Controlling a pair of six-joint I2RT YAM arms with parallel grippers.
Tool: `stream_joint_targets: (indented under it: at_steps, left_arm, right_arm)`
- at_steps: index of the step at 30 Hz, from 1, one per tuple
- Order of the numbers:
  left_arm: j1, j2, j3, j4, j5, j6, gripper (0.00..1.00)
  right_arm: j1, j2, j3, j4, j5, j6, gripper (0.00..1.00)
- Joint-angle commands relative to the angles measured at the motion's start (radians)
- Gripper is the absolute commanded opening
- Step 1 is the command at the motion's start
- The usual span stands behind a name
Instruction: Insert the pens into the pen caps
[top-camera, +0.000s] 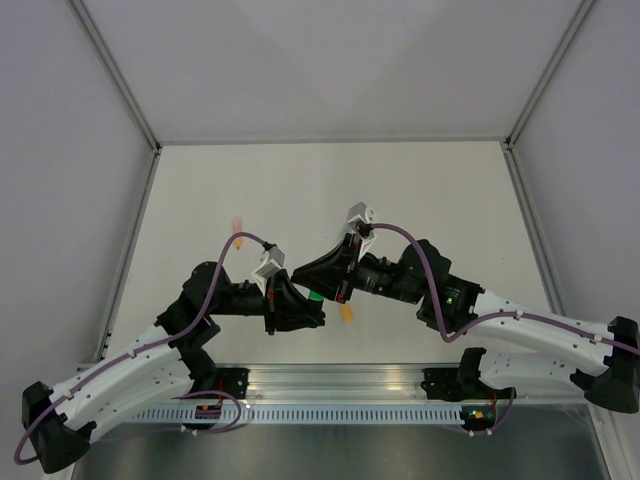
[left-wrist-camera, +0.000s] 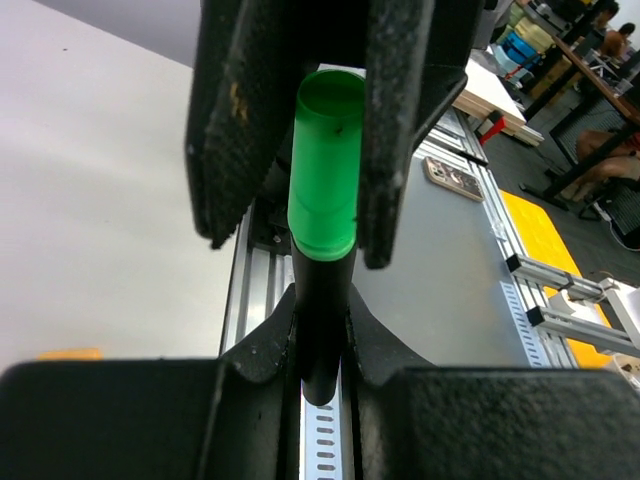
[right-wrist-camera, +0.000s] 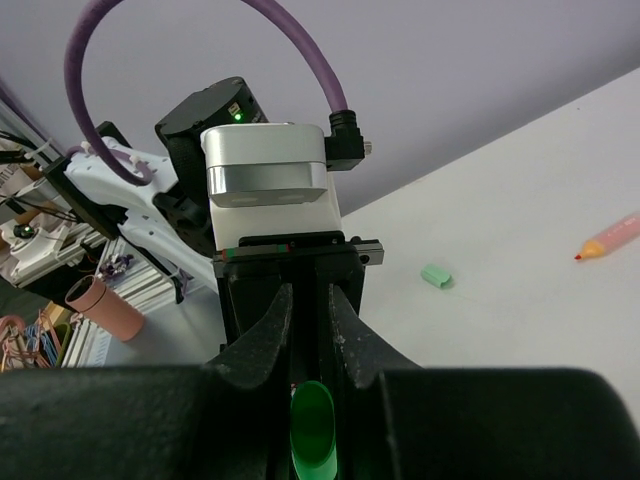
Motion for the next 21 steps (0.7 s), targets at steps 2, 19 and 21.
stream_joint_targets:
  at_steps: [2,19,21]
  left_arm:
    - [0.016,0.003,0.116,0.196,-0.213,0.019,0.02]
    - [0.026,0.004,0.147,0.179,-0.375,0.010,0.02]
    - [0.030,0.006,0.152,0.185,-0.359,0.002,0.02]
  right_arm:
    - [0.028,0.067,-0.058,-0.256,-0.100,0.007,0.00]
    - [0.031,0.064,-0.154,-0.245,-0.132,0.027,0.00]
    - [0.030,0.056,-0.171,-0.242,-0.149,0.021,0.00]
